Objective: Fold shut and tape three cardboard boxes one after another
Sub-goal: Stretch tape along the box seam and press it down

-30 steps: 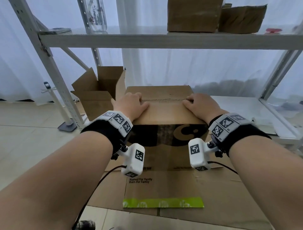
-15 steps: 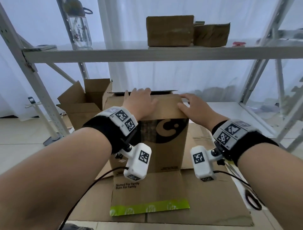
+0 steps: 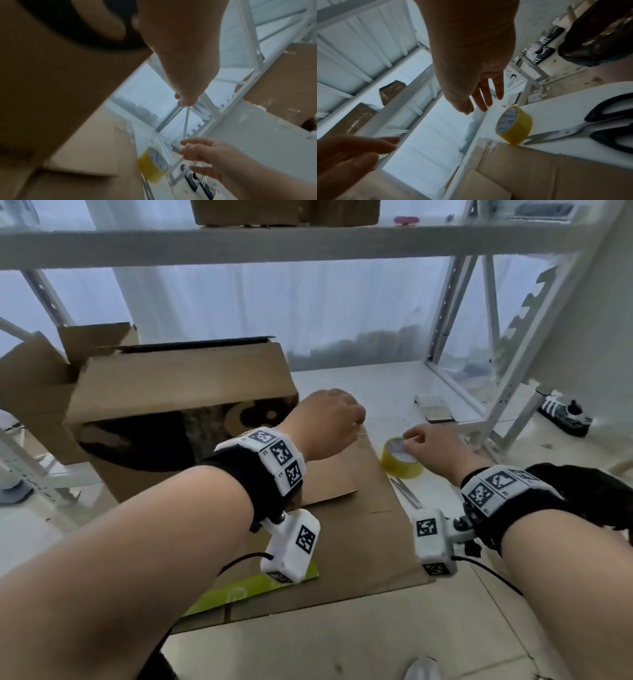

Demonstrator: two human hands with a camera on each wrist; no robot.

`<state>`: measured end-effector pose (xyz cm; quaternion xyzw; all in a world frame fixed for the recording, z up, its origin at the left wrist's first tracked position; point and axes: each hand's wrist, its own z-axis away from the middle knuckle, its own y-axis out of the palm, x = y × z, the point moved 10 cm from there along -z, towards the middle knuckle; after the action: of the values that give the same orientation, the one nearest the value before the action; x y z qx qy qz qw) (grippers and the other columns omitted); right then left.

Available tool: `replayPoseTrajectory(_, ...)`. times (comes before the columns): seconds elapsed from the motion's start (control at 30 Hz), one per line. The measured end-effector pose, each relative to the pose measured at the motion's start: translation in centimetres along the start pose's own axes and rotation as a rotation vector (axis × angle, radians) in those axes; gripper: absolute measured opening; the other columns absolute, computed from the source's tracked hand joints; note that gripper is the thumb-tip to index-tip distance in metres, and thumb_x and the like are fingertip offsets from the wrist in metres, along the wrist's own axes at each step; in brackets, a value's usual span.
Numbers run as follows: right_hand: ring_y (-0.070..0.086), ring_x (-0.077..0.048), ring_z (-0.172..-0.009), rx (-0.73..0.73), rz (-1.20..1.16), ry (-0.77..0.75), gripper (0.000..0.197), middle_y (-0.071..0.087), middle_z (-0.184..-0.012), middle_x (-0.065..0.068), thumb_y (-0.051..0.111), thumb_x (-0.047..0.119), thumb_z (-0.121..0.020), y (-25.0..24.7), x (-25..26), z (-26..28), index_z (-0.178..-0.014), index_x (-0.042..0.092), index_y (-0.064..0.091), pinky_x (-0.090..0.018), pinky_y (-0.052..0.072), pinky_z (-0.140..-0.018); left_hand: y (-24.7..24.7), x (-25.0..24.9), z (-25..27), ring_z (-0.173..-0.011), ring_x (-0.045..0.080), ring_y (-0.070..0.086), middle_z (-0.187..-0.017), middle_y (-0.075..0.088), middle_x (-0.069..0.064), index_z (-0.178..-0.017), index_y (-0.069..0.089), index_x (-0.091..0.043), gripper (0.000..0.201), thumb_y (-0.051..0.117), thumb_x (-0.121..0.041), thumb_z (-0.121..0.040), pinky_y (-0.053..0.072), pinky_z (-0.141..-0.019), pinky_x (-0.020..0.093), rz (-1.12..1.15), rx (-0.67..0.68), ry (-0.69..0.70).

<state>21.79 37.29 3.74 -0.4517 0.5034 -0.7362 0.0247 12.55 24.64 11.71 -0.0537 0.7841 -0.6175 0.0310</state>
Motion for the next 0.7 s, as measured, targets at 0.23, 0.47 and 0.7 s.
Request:
replayPoseTrajectory(0.23,0.043,-0.029,-0.131,0.162,0.302,0.055,0.048,0.046,-0.143,-0.015,0.049,0.022,-0.096,3.2,-5.7,-2.7,-0.140,0.005,0.043,-0.032,0.034,-0.104,8.3,0.0,-2.2,-0.113,0.024,0.051,-0.119,0.059,0.007,-0.115,0.062,-0.012,0.029,0.042,-0.023,-0.098,0.035,-0.091,0.030,0.158,0.162,-0.135)
replayPoseTrajectory(0.47,0.035,-0.032,-0.137,0.248,0.491,0.077,0.052,0.040,-0.148,-0.015,0.047,0.025,-0.098,8.1,-6.4,-7.1,-0.145,0.007,0.033,-0.046,0.024,-0.112,12.3,3.1,-1.6,-0.109,0.023,0.053,-0.118,0.061,0.007,-0.115,0.062,-0.014,0.027,0.043,-0.024,-0.098,0.034,-0.081,0.026,0.257,0.198,-0.254)
replayPoseTrajectory(0.7,0.040,-0.030,-0.132,0.148,0.653,0.127,0.039,0.051,-0.136,-0.010,0.045,0.014,-0.092,8.0,-7.5,-8.1,-0.131,0.014,0.051,-0.052,0.020,-0.112,12.9,3.4,-1.9,-0.107,0.017,0.055,-0.117,0.062,0.003,-0.114,0.063,-0.012,0.026,0.044,-0.021,-0.098,0.033,-0.078,0.018,0.456,0.153,-0.330)
